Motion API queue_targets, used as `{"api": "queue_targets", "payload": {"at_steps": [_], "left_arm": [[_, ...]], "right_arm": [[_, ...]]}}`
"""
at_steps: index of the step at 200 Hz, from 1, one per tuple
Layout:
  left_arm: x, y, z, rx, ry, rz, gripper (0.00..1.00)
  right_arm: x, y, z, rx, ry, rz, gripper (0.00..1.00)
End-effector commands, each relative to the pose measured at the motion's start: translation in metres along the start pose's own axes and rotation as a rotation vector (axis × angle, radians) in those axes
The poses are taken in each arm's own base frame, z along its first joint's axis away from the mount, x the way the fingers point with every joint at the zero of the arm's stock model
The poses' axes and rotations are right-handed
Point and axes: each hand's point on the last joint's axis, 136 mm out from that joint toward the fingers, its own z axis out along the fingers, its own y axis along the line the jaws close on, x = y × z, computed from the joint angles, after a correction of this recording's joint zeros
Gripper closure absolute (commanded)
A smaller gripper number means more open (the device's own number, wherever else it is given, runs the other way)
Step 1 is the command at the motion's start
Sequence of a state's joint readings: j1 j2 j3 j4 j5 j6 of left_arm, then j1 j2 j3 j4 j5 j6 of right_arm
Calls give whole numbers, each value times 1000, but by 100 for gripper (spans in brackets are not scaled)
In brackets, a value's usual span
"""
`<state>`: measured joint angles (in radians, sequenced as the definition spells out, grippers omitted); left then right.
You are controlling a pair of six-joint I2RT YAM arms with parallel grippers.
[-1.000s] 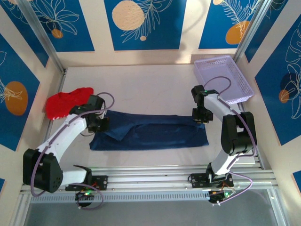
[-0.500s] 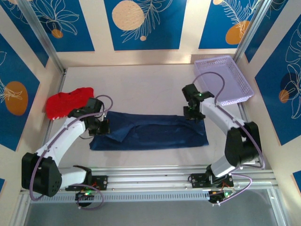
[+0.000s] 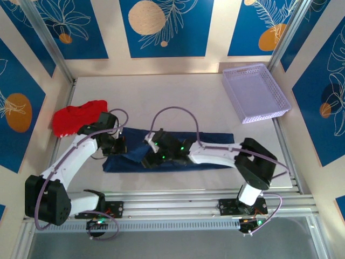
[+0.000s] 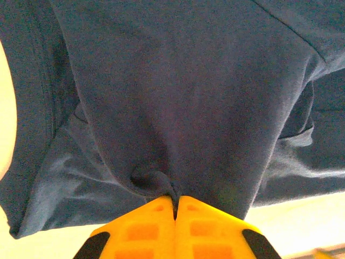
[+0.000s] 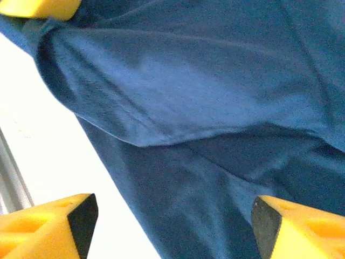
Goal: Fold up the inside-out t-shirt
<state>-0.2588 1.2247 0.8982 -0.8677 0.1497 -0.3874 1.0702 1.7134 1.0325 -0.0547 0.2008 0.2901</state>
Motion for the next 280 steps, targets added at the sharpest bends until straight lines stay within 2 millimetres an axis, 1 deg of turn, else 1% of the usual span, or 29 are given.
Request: {"api": "queue_targets", "payload": {"at_steps": [1, 14, 47, 81, 99, 112, 134, 152, 186, 205, 225, 254, 280], "left_arm": [[-6, -4, -11, 29, -33, -14, 100], [-5, -3, -11, 28, -33, -15, 100], [-5, -3, -11, 31, -34, -17, 100], [-4, -3, -10, 32, -30, -13, 100], [-4, -3, -9, 32, -29, -12, 100], [-3, -2, -9, 30, -27, -14, 100], [-3, -1, -8, 26, -27, -15, 100], [-3, 1, -8, 18, -27, -15, 100], [1, 6, -5, -3, -19, -16, 100], [5, 10, 0, -16, -7, -22, 100], [11, 12, 6, -11, 7, -39, 100], [22, 15, 20, -3, 38, -69, 99], [22, 24, 20, -61, 35, -74, 94]], "right_arm": [[-40, 8, 13, 90, -168, -123, 22], [-37, 10, 23, 135, -167, -164, 22], [-34, 10, 36, 222, -180, -205, 22], [-38, 0, 42, 327, -192, -194, 23], [-39, -4, 44, 360, -193, -189, 25], [-39, -8, 44, 389, -196, -190, 31], [-37, -12, 38, 442, -188, -205, 46], [-34, -13, 30, 464, -174, -215, 57], [-29, -7, 13, 456, -147, -228, 76], [-23, -1, 9, 431, -126, -245, 85], [-16, 3, 9, 413, -98, -261, 89], [-5, 5, 11, 392, -56, -268, 89], [6, 6, 14, 373, -16, -275, 88]]}}
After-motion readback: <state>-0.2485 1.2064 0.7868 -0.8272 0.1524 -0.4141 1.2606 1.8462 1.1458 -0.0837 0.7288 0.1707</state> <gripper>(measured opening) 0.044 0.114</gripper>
